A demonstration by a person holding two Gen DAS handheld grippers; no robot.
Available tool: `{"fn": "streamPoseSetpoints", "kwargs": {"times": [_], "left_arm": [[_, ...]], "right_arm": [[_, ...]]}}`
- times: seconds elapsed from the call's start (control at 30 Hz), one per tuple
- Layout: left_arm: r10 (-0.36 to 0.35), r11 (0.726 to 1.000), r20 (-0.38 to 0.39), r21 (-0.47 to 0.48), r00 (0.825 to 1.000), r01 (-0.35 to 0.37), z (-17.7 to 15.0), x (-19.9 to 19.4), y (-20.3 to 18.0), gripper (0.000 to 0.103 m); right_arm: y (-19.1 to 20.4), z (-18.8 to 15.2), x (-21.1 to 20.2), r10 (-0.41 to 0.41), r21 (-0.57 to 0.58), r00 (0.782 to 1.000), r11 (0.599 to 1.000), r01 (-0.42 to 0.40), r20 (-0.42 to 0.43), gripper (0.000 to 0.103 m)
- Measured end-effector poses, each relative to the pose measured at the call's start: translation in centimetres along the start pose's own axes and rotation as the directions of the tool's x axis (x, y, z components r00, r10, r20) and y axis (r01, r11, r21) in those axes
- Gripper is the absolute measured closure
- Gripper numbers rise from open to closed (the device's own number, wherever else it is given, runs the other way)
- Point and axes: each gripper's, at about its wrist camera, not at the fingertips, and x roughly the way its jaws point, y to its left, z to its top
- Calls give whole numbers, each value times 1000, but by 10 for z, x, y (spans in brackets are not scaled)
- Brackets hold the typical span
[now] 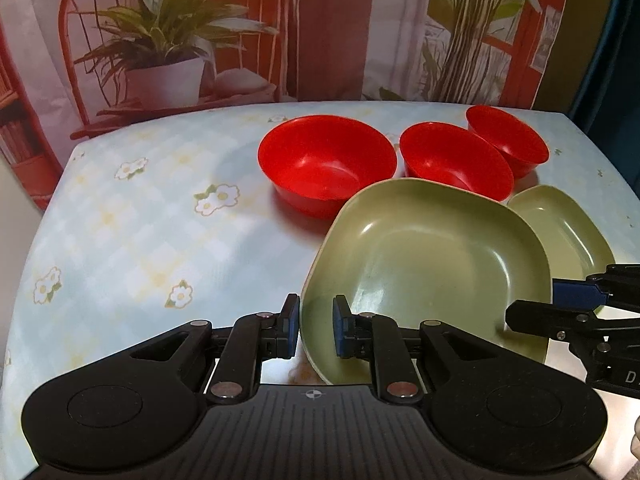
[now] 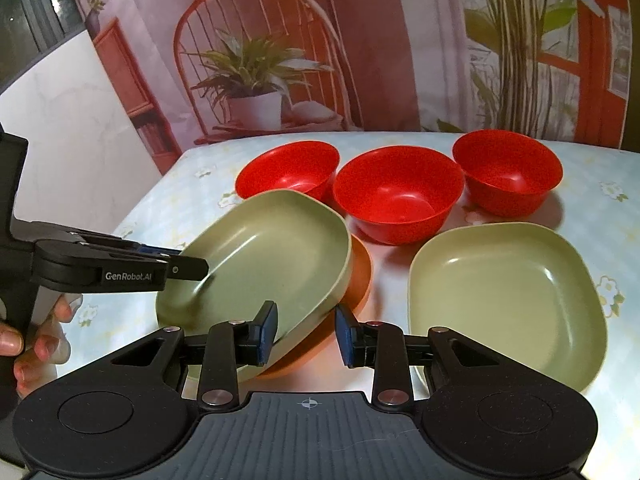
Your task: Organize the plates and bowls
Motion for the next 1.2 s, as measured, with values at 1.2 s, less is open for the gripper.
{"fn": "streamPoseSetpoints", "kwargs": {"times": [1.2], "left_arm": [[43, 998, 32, -38, 999, -41, -7, 7, -4, 85]], "right_arm": [[-13, 2, 19, -88, -70, 996, 993, 90, 34, 91]]}}
